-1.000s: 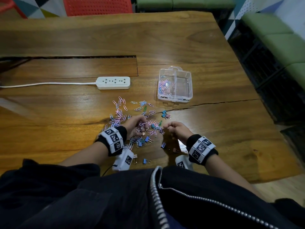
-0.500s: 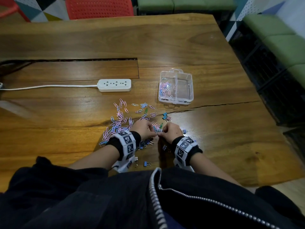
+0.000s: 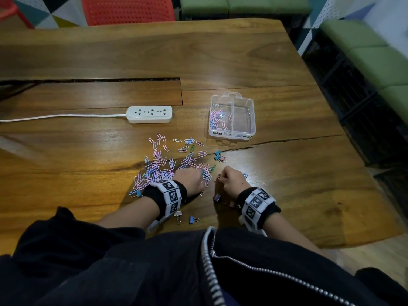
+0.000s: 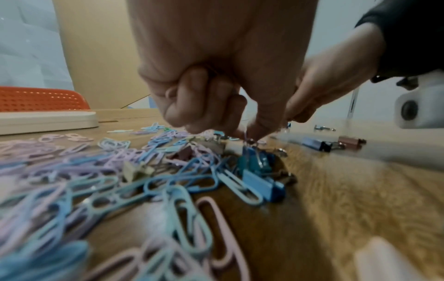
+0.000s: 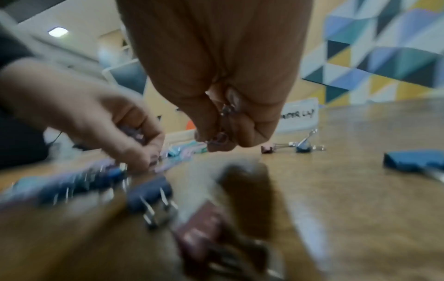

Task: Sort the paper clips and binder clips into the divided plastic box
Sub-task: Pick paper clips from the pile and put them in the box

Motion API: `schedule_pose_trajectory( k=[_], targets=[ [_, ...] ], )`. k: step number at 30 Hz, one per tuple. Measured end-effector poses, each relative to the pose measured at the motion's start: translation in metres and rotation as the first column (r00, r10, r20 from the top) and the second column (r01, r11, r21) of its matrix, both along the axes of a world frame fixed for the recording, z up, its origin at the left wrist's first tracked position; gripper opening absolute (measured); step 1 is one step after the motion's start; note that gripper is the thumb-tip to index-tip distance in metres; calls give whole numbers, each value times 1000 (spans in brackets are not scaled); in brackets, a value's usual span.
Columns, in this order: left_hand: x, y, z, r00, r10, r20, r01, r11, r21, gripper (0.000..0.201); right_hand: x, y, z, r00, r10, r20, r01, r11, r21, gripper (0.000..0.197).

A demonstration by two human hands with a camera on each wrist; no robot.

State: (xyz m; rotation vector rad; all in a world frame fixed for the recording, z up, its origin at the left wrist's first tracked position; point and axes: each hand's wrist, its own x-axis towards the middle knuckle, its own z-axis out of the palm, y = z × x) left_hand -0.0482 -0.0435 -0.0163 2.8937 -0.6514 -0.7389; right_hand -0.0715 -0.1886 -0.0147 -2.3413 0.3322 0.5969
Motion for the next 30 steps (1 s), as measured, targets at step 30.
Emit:
schedule_pose_trajectory(
  k=[30],
  targets=[
    [23, 11, 3, 822, 398, -408, -567, 638, -521, 24, 7, 21, -6, 984, 159, 74, -152, 984, -96, 3]
  ],
)
